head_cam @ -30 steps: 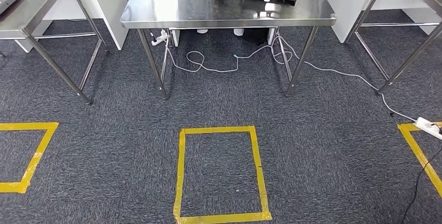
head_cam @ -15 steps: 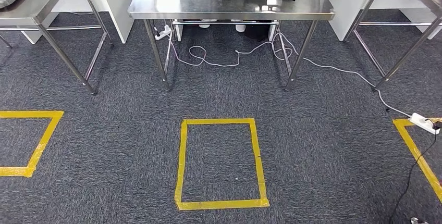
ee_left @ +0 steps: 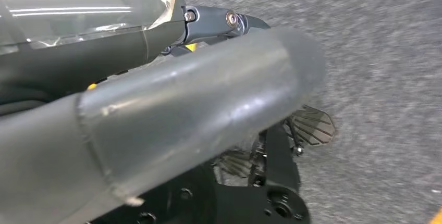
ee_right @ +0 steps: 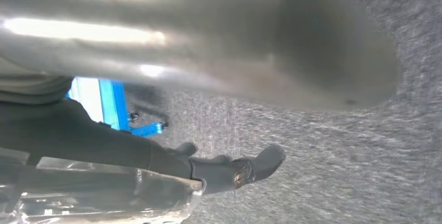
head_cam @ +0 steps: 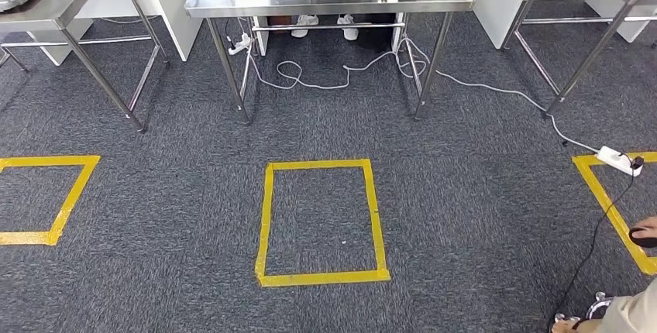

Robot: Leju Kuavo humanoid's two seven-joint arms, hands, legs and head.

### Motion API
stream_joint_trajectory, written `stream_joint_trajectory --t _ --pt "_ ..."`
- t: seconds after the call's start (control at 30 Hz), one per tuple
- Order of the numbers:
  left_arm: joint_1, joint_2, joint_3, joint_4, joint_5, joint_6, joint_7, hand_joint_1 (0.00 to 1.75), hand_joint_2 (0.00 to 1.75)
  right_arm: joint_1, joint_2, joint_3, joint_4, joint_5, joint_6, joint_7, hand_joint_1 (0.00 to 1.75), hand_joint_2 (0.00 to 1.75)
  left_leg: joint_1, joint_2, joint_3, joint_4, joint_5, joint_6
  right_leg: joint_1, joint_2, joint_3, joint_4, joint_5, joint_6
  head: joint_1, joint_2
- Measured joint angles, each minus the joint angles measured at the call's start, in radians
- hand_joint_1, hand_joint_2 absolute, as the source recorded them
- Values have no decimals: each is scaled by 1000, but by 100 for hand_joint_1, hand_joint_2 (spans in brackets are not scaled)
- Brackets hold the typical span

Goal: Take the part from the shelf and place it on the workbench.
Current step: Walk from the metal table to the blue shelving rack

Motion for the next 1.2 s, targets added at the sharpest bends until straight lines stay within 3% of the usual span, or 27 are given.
stream_joint_trajectory --t 0.07,0.1,0.17,0.2,0.23,0.3,0.33,0.43,0.5,0.57,0.63,0.67,0.73,0.77,0.83,0.93,0.97,1.03,1.1,1.13,1.17,1.2 --pt "1 1 -5 0 -7 10 5 0 0 0 1 -3 0 0 -1 0 0 0 -3 -2 -16 113 -104 5 12 -5 -28 3 23 -20 -4 0" --pt "1 1 -7 0 -11 15 7 0 0 0 1 -4 0 0 -1 0 0 0 -5 -3 -18 168 -122 8 19 -7 -42 6 34 -24 -5 0" --pt "1 1 -9 0 -15 20 10 0 0 0 2 -6 0 0 -1 0 0 0 -9 -3 12 209 -89 20 30 -9 -72 15 55 -27 -5 0" --pt "1 1 -10 0 -17 21 11 0 0 0 2 -6 0 0 -1 0 0 0 -11 -4 49 180 -62 28 34 -10 -86 22 63 -26 -5 0" --pt "0 1 -10 0 -17 22 12 0 0 0 2 -6 0 0 -1 0 0 0 -13 -6 95 124 -59 35 36 -9 -101 27 71 -24 -5 0" --pt "-2 1 -11 0 -17 22 12 0 0 -1 3 -6 0 0 -2 0 0 0 -22 -11 171 6 -84 43 38 -9 -119 33 86 -16 -4 0" --pt "-3 1 -11 0 -17 22 12 0 0 -1 3 -6 0 0 -2 0 0 0 -27 -13 187 -27 -100 46 37 -9 -122 31 93 -10 -6 0" --pt "-4 1 -11 0 -17 20 12 0 0 -1 5 -7 0 0 -2 0 0 0 -35 -10 176 -54 -76 63 35 -7 -134 28 107 7 -11 0" --pt "-4 1 -11 0 -17 17 13 0 0 0 5 -10 0 0 -2 0 0 0 -33 -6 156 -67 -49 78 35 -4 -162 81 66 4 -8 0" --pt "-4 2 -11 0 -17 13 14 0 0 2 5 -15 0 -2 -2 0 0 0 -34 -3 131 -68 -28 85 32 1 -207 207 -16 -6 -5 0" --pt "-2 1 -11 0 -17 11 17 0 0 4 4 -20 0 -4 -2 0 0 0 -36 -1 105 -67 -8 83 31 3 -220 295 -63 0 -5 0" --pt "-2 1 -11 0 -18 11 18 0 0 5 4 -22 0 -6 -2 0 0 0 -36 -1 95 -66 0 81 30 3 -196 280 -62 8 -5 0" --pt "-2 1 -11 0 -18 10 20 0 0 6 3 -24 0 -7 -2 0 0 0 -36 0 83 -65 14 74 28 3 -91 146 -33 22 -4 0" --pt "-2 0 -11 0 -19 10 21 0 0 5 2 -25 -1 -7 -2 -1 0 0 -39 0 80 -63 20 70 29 3 -40 66 -17 24 -3 0" --pt "-2 0 -11 0 -19 9 21 0 0 4 2 -27 -1 -8 -2 -2 0 0 -44 1 78 -61 31 58 33 3 11 -25 3 14 -4 0" --pt "-2 1 -11 0 -19 9 22 0 0 7 1 -29 -1 -8 -1 -5 0 0 -40 0 74 -61 42 40 31 3 6 -34 21 -11 -4 0" --pt "-1 1 -11 0 -19 9 22 0 0 7 1 -30 0 -8 -1 -5 0 0 -37 -1 67 -46 27 35 27 2 2 -35 28 -20 -5 0" --pt "0 1 -11 0 -19 10 22 0 0 7 2 -30 0 -7 -1 -6 0 0 -33 -5 31 42 -41 24 20 -1 -9 -37 42 -35 -9 0" --pt "1 1 -11 0 -19 10 22 0 0 8 3 -30 0 -7 -1 -6 0 0 -30 -7 -15 178 -118 15 21 -3 -22 -36 50 -40 -11 0" --pt "2 1 -11 0 -19 10 22 0 0 9 3 -31 0 -7 -1 -6 0 0 -29 -8 -24 221 -135 12 22 -3 -27 -34 54 -39 -11 0" --pt "2 1 -11 0 -19 10 22 0 0 10 3 -31 0 -7 -1 -6 0 0 -27 -8 -13 224 -132 10 22 -3 -29 -33 56 -37 -11 0" --pt "3 1 -11 0 -19 10 22 0 0 11 3 -31 0 -7 -1 -6 0 0 -24 -8 16 190 -112 10 22 -3 -29 -31 57 -35 -11 0"
